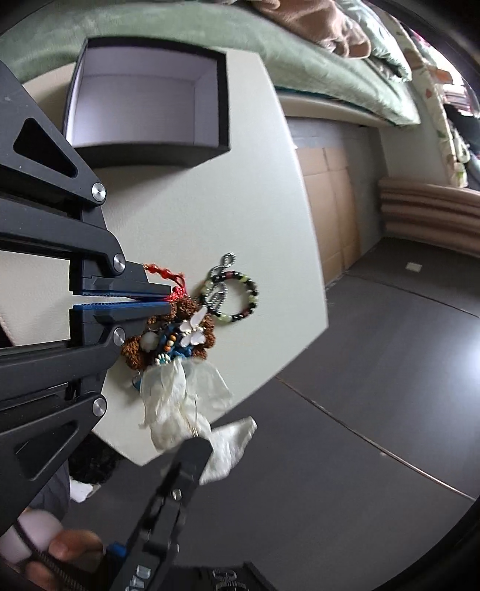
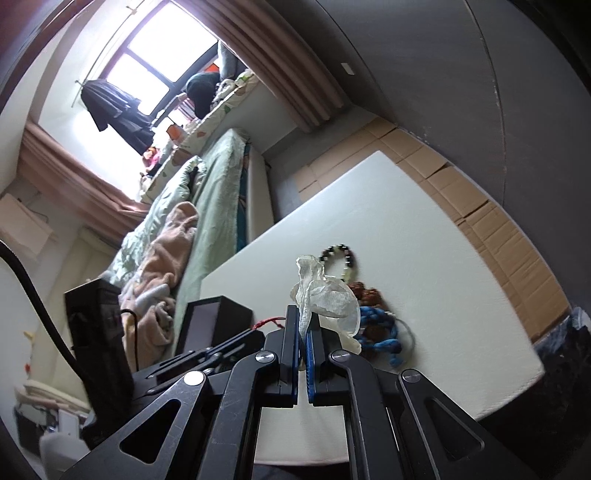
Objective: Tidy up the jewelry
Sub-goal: 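Grasp the red string bracelet with the left tool and drop it into the black box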
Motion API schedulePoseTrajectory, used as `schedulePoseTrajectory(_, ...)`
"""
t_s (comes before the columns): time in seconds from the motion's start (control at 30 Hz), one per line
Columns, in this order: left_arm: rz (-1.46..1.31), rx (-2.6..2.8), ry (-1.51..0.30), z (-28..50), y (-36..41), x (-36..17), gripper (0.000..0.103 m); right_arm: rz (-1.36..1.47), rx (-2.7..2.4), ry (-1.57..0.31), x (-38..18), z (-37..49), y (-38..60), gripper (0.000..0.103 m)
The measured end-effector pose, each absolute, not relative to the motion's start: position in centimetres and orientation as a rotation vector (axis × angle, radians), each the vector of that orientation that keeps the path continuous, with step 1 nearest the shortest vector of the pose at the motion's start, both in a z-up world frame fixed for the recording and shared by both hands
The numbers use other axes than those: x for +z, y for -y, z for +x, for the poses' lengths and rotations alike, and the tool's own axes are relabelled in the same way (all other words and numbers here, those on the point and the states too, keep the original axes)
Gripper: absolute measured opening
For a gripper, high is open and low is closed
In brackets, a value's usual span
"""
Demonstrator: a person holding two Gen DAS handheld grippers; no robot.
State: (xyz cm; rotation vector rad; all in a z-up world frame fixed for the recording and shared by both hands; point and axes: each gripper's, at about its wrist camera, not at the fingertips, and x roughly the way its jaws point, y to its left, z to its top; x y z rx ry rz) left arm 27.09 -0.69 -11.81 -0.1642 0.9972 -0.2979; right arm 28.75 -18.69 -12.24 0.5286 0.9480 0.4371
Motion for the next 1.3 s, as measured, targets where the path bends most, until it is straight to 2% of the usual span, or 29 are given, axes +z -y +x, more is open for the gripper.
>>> schedulePoseTrajectory(0.6,-0.261,-0.241,-0.827,23.1,-5.8,-5.7,0.002,0.539,0.733,-0.83,-9.0,28.3,13.2,0.004)
schedulePoseTrajectory(1.0,-0.269,-0.078,-0.758,21.9,-12.3,-4.5,0.002,0.443,0.897,-0.909,-8.6,30.3,3.7,0.005)
schedulePoseTrajectory(1.2,-0.259,-0.066,-0.759,22.2,-13.6,-5.2,0.002,0.437,0.863,-0.981,-10.9,31.3,1.2,0.005)
schedulePoseTrajectory(1.23,-0.256,-0.069,-0.762,22.3,-13.7,-5.3,0.002,0.453,0.865,-0.996,-11.3,31.4,1.0,0.009)
schedulePoseTrajectory(1.27,-0.252,-0.072,-0.765,22.6,-13.6,-5.4,0.002,0.461,0.866,-1.014,-11.8,31.4,0.9,0.023)
schedulePoseTrajectory(1.3,-0.25,-0.073,-0.767,22.7,-13.8,-5.4,0.002,0.467,0.864,-1.033,-12.3,31.5,0.8,0.051)
